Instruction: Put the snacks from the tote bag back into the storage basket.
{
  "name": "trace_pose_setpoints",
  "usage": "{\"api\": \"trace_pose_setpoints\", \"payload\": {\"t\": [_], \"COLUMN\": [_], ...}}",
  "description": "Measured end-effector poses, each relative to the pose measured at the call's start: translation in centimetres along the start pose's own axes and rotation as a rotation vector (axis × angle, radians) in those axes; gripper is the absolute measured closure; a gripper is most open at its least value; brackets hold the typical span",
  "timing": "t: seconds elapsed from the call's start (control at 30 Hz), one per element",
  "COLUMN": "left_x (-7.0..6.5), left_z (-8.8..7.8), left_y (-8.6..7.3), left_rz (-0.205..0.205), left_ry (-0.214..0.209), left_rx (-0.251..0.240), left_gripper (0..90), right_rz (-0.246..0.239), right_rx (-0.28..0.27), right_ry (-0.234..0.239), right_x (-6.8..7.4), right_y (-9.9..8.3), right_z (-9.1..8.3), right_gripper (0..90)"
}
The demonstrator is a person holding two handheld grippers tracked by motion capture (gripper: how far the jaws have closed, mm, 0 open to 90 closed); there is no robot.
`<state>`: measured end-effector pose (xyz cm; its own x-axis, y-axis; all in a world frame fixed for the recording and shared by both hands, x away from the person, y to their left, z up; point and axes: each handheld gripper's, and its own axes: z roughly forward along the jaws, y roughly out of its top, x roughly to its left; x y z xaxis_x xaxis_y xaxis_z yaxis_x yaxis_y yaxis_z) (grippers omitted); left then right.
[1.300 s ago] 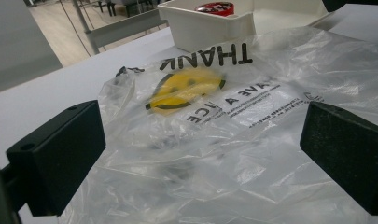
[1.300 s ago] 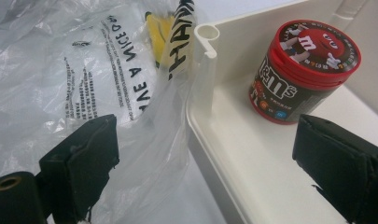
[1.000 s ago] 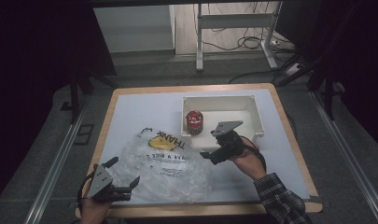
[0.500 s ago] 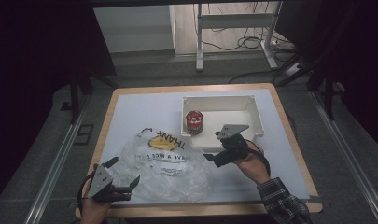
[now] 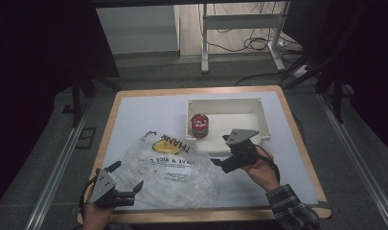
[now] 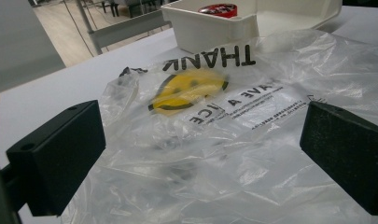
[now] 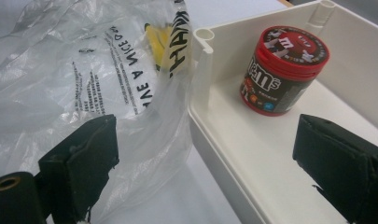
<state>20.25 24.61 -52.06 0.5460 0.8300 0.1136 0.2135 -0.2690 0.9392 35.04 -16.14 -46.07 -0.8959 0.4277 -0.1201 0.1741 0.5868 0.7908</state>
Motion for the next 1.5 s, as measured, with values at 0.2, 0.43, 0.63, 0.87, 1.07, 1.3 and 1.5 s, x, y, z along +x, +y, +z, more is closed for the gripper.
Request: {"api": "trace_pose_setpoints", "payload": {"t": [0.2, 0.43, 0.63, 0.87, 1.07, 1.3, 1.5], "left_x": [0.0, 0.0, 0.0, 0.0, -0.1, -0.1, -0.1], "left_z": [0.0, 0.0, 0.0, 0.0, 0.0, 0.1, 0.1], "left_y": [0.0, 0.0, 0.0, 0.0, 0.0, 0.0, 0.0], "left_rz": [-0.002, -0.001, 0.002, 0.003, 0.004, 0.006, 0.007], "left_ry": [0.002, 0.004, 0.004, 0.004, 0.004, 0.003, 0.002], "left_rx": [-0.001, 0.0, 0.002, 0.003, 0.004, 0.005, 0.006], "left_gripper": [0.0, 0.0, 0.1, 0.0, 0.1, 0.1, 0.1], "right_rz": [0.006, 0.011, 0.023, 0.034, 0.045, 0.058, 0.069], "right_rx": [-0.01, -0.011, -0.023, -0.029, -0.029, -0.03, -0.035], "right_ry": [-0.009, -0.017, -0.027, -0.038, -0.05, -0.063, -0.07], "right_x": [-0.1, 0.0, 0.1, 0.1, 0.1, 0.1, 0.2], "right_y": [-0.2, -0.6, -1.1, -1.9, -2.6, -3.5, -4.2], "right_z": [-0.5, -1.1, -1.9, -2.6, -3.3, -4.2, -4.8], "right_gripper": [7.2, 6.9, 6.9, 6.9, 6.9, 6.9, 6.9]}}
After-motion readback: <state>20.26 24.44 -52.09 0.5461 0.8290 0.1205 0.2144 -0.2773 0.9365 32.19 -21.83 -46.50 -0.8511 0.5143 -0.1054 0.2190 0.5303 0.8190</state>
